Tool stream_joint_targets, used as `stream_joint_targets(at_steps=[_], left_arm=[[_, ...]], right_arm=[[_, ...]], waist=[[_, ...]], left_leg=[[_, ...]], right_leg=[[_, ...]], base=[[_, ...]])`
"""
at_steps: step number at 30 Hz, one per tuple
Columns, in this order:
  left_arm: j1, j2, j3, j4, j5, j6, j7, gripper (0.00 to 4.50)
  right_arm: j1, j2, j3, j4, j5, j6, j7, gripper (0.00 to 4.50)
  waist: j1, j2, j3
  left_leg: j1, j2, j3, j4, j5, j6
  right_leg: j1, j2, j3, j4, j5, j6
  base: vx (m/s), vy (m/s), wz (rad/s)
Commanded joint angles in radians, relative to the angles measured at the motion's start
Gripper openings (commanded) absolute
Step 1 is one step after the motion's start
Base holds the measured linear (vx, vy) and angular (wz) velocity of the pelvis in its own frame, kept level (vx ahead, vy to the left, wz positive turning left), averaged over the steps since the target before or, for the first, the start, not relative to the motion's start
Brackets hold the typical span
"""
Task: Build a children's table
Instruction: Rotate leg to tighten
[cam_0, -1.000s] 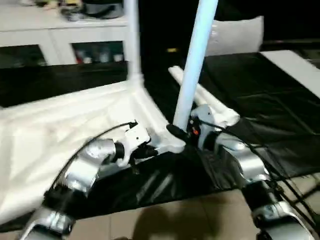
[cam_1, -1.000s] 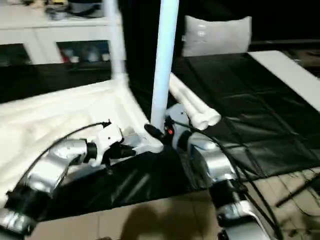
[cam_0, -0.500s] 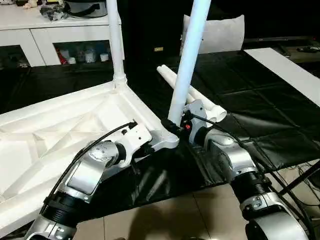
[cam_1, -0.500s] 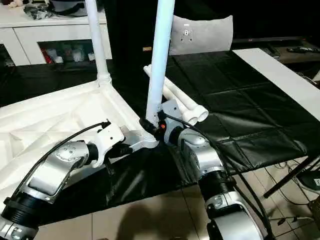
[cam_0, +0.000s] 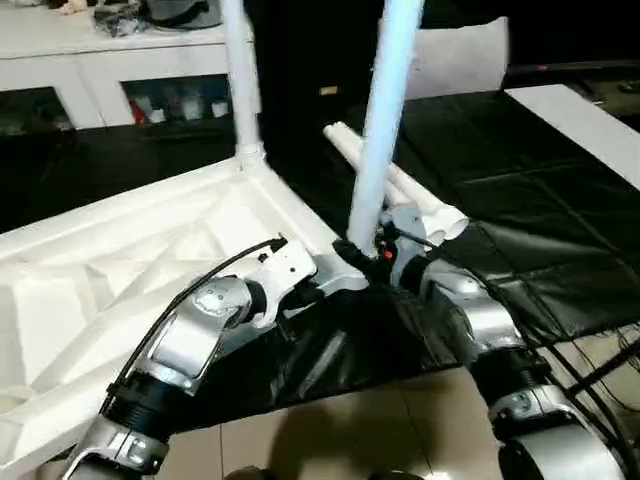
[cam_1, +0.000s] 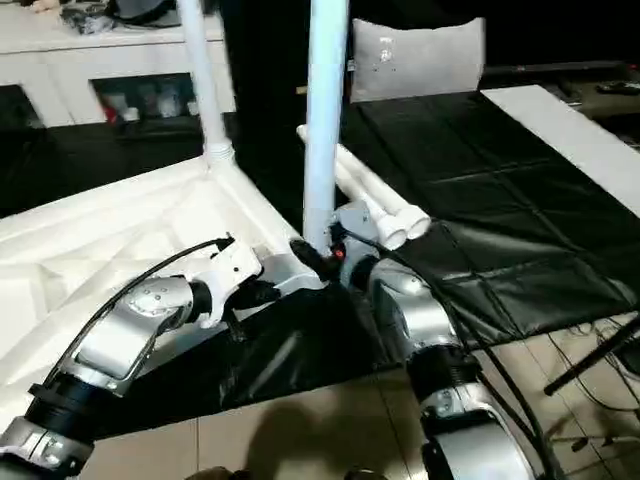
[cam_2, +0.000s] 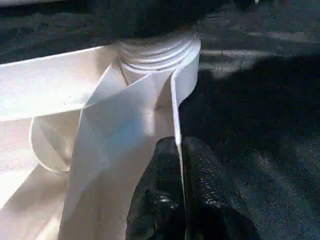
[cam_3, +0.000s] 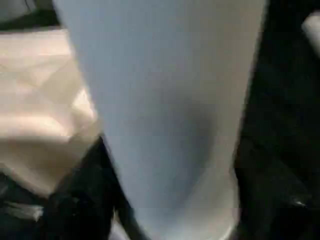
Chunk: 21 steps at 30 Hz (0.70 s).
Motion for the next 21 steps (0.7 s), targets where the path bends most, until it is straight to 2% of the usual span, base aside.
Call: stream_joint_targets(at_steps=[1, 2, 3, 4, 5, 7, 8, 10, 11, 12, 13, 14, 15, 18, 19, 20, 21], left_arm=[[-0.043, 0.031, 0.018, 0.004, 0.005, -0.044, -0.008, 0.00], [-0.049, 0.034, 0.019, 0.017, 0.003, -0.052, -0.012, 0.00], [-0.053, 0.038, 0.019, 0.027, 0.002, -0.059, -0.017, 0.00], [-0.055, 0.039, 0.019, 0.030, 0.002, -0.061, -0.017, 0.00], [-0.059, 0.042, 0.018, 0.039, 0.000, -0.068, -0.020, 0.00], [-0.068, 0.053, 0.010, 0.065, 0.000, -0.094, -0.043, 0.00], [-0.069, 0.054, 0.009, 0.067, 0.000, -0.096, -0.044, 0.00], [-0.079, 0.063, 0.000, 0.095, -0.003, -0.126, -0.063, 0.00], [-0.085, 0.066, -0.005, 0.109, -0.003, -0.141, -0.072, 0.00], [-0.098, 0.074, -0.017, 0.140, 0.000, -0.173, -0.094, 0.00], [-0.098, 0.074, -0.017, 0.140, 0.000, -0.173, -0.094, 0.00], [-0.111, 0.080, -0.028, 0.166, 0.003, -0.199, -0.112, 0.00], [-0.117, 0.084, -0.031, 0.175, 0.003, -0.208, -0.121, 0.00], [-0.130, 0.092, -0.037, 0.197, 0.001, -0.231, -0.145, 0.00], [-0.130, 0.092, -0.037, 0.197, 0.001, -0.231, -0.145, 0.00], [-0.133, 0.096, -0.040, 0.205, 0.001, -0.243, -0.157, 0.00], [-0.135, 0.102, -0.044, 0.214, 0.000, -0.254, -0.170, 0.00]], right_arm=[[0.041, -0.055, -0.015, 0.025, -0.027, 0.015, 0.018, 3.50], [0.051, -0.067, -0.014, 0.014, -0.027, 0.007, 0.035, 3.57], [0.062, -0.081, -0.013, -0.001, -0.024, -0.003, 0.058, 3.74], [0.064, -0.083, -0.012, -0.004, -0.023, -0.005, 0.063, 3.74], [0.073, -0.093, -0.011, -0.014, -0.019, -0.014, 0.081, 3.74], [0.093, -0.124, -0.008, -0.048, -0.017, -0.029, 0.117, 4.02], [0.095, -0.126, -0.007, -0.050, -0.017, -0.030, 0.119, 4.13], [0.110, -0.149, -0.006, -0.074, -0.020, -0.044, 0.140, 4.25], [0.116, -0.159, -0.009, -0.083, -0.019, -0.052, 0.150, 4.46], [0.130, -0.182, -0.013, -0.109, -0.013, -0.063, 0.179, 4.46], [0.130, -0.182, -0.013, -0.109, -0.013, -0.063, 0.179, 4.46], [0.145, -0.202, -0.016, -0.134, -0.003, -0.077, 0.215, 4.46], [0.152, -0.212, -0.014, -0.147, -0.002, -0.076, 0.229, 4.46], [0.170, -0.236, -0.009, -0.184, 0.005, -0.060, 0.261, 4.46], [0.170, -0.236, -0.009, -0.184, 0.005, -0.060, 0.261, 4.46], [0.175, -0.244, -0.007, -0.194, 0.009, -0.051, 0.272, 4.46], [0.181, -0.253, -0.006, -0.203, 0.013, -0.044, 0.283, 4.46]], waist=[[0.004, 0.003, -0.056], [0.011, 0.006, -0.061], [0.019, 0.003, -0.064], [0.021, 0.002, -0.064], [0.023, -0.001, -0.066], [0.026, 0.002, -0.070], [0.034, -0.001, -0.075], [0.036, -0.001, -0.079], [0.038, -0.001, -0.079], [0.040, -0.009, -0.078], [0.047, -0.005, -0.079], [0.048, -0.006, -0.078], [0.050, -0.011, -0.077], [0.049, -0.009, -0.075], [0.049, -0.002, -0.074], [0.047, -0.003, -0.074], [0.048, 0.003, -0.075]], left_leg=[[0.029, 0.077, -0.045, -0.095, -0.553, -0.067], [0.024, 0.077, -0.039, -0.093, -0.482, -0.052], [0.023, 0.076, -0.031, -0.087, -0.424, -0.033], [0.021, 0.077, -0.030, -0.085, -0.401, -0.025], [0.013, 0.075, -0.029, -0.083, -0.362, -0.004], [0.014, 0.076, -0.025, -0.077, -0.325, 0.011], [0.010, 0.075, -0.022, -0.070, -0.265, 0.028], [0.003, 0.074, -0.022, -0.065, -0.195, 0.051], [0.001, 0.074, -0.021, -0.063, -0.181, 0.060], [0.001, 0.072, -0.018, -0.060, -0.163, 0.074], [0.004, 0.075, -0.017, -0.058, -0.161, 0.078], [0.003, 0.075, -0.017, -0.059, -0.162, 0.077], [0.004, 0.075, -0.016, -0.058, -0.174, 0.077], [0.006, 0.078, -0.017, -0.062, -0.199, 0.067], [0.006, 0.079, -0.018, -0.063, -0.206, 0.063], [0.008, 0.079, -0.018, -0.064, -0.216, 0.056], [0.010, 0.080, -0.019, -0.063, -0.223, 0.050]], right_leg=[[0.004, -0.084, 0.055, -0.083, -0.346, -0.172], [0.012, -0.082, 0.055, -0.075, -0.274, -0.187], [0.014, -0.083, 0.056, -0.073, -0.222, -0.198], [0.016, -0.084, 0.056, -0.070, -0.207, -0.205], [0.024, -0.085, 0.054, -0.068, -0.205, -0.210], [0.020, -0.084, 0.053, -0.068, -0.211, -0.215], [0.026, -0.082, 0.051, -0.061, -0.154, -0.222], [0.031, -0.081, 0.047, -0.049, -0.069, -0.239], [0.031, -0.080, 0.046, -0.049, -0.054, -0.243], [0.032, -0.079, 0.045, -0.049, -0.046, -0.246], [0.031, -0.080, 0.045, -0.048, -0.060, -0.246], [0.032, -0.080, 0.044, -0.049, -0.069, -0.247], [0.032, -0.080, 0.044, -0.051, -0.102, -0.239], [0.029, -0.077, 0.043, -0.055, -0.157, -0.228], [0.029, -0.077, 0.043, -0.056, -0.166, -0.226], [0.028, -0.077, 0.043, -0.058, -0.176, -0.225], [0.028, -0.077, 0.043, -0.056, -0.175, -0.227]], base=[[0.000, 0.000, 0.00], [0.000, 0.000, 0.00], [0.070, -0.016, 0.04], [0.000, 0.000, 0.00], [0.000, 0.000, 0.00], [0.000, 0.000, 0.00], [0.000, 0.000, 0.00], [0.030, -0.024, 0.01], [0.000, 0.000, 0.00], [0.000, 0.000, 0.00], [0.000, 0.000, 0.00], [0.000, 0.000, 0.00], [0.000, 0.000, 0.00], [0.000, 0.000, 0.00], [0.000, 0.000, 0.00], [0.000, 0.000, 0.00], [0.000, 0.000, 0.00]])
